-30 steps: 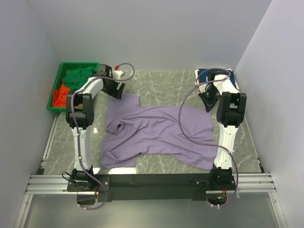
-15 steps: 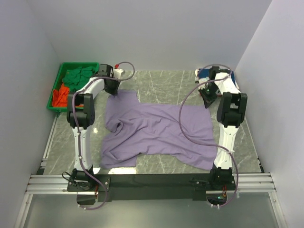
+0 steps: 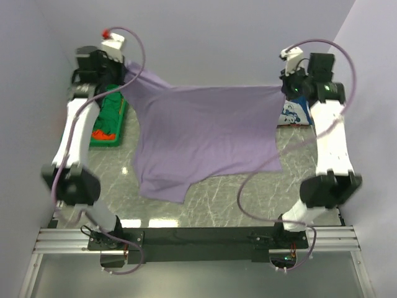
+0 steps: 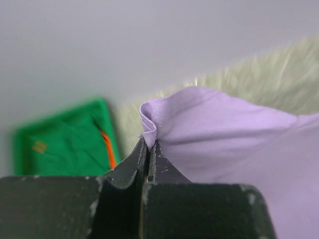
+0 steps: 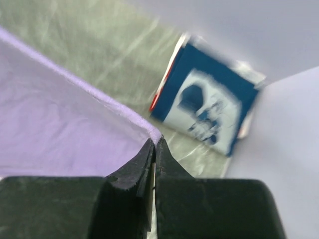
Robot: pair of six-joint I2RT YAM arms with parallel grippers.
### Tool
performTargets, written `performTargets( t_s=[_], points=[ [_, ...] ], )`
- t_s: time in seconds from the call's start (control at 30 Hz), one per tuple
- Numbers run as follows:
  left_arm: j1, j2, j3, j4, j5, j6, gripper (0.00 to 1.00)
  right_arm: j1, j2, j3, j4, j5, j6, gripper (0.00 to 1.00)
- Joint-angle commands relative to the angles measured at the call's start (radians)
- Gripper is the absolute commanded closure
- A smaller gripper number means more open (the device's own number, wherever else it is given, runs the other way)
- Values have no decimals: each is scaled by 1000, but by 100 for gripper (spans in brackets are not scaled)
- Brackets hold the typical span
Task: Fold and stack the t-shirts
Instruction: Flatten the tshirt out
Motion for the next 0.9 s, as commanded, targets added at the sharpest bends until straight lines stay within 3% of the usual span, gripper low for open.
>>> performTargets(
  t_s=[0.0, 0.23, 0.5, 0.63, 0.87],
  points=[
    [7, -252, -121, 161, -6, -63, 99, 0, -188, -127, 223, 5, 43, 100],
    [14, -653, -274, 312, -81, -96, 99, -1, -640, -382, 517, 71, 69, 100],
    [14, -943, -347, 415, -191, -82, 99, -1, -953, -509, 726, 185, 70, 100],
    [14, -1023, -339, 442, -266, -50, 99, -1, -1050, -513, 759, 209, 70, 100],
    [14, -959, -73, 375, -273, 18, 99, -1, -1046, -381, 744, 277, 46, 100]
  ],
)
